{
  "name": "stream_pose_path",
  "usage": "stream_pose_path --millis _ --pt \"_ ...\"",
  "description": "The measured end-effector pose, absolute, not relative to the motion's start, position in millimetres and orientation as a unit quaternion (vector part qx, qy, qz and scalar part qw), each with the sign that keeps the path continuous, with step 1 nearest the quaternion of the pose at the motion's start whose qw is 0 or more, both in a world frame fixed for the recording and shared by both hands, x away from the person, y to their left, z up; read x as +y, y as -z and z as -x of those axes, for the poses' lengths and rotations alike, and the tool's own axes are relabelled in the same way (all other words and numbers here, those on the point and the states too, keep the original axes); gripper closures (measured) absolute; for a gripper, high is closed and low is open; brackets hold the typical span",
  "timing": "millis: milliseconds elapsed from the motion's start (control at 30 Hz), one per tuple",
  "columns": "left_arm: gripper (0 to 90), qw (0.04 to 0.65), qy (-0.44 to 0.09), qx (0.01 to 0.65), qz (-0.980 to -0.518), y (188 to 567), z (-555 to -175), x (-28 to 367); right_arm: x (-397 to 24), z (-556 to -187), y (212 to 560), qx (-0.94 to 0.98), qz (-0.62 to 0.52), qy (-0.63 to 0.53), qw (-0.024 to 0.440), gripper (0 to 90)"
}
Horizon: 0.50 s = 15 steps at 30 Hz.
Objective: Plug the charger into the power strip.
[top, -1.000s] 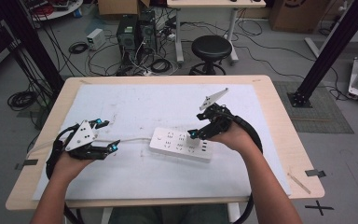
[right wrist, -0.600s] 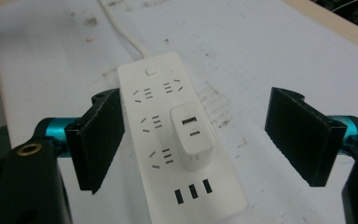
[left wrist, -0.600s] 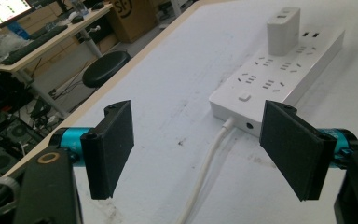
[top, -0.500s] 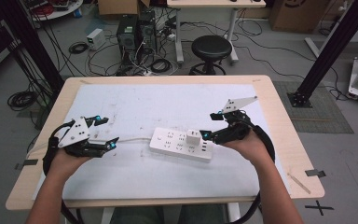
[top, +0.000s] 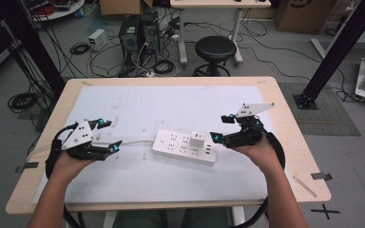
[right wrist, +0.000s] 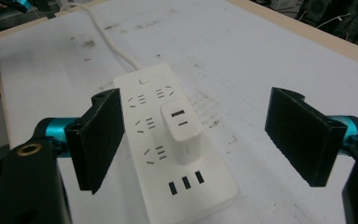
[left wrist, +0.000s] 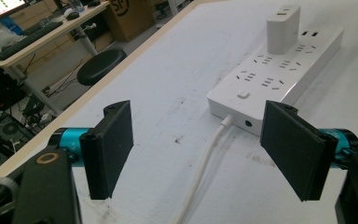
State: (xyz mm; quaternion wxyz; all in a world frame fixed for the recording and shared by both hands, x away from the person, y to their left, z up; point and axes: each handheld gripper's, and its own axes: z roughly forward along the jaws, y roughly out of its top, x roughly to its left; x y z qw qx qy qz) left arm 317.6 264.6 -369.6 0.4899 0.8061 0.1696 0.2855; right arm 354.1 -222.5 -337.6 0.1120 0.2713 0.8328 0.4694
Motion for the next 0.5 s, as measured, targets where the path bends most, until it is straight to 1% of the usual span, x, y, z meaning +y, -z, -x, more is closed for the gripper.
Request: stream_pose_path --millis 333,500 --pt "25.6 0.481 -0.291 0.166 -0.811 367.1 -319.7 263.5 -221.3 -355.0 335.7 0.834 -0.273 -0.465 0.116 20.0" --pt "25.5 0.479 -0.288 0.179 -0.810 370.6 -323.7 263.6 -219.1 -356.1 335.8 0.835 -0.272 -0.464 0.115 20.0"
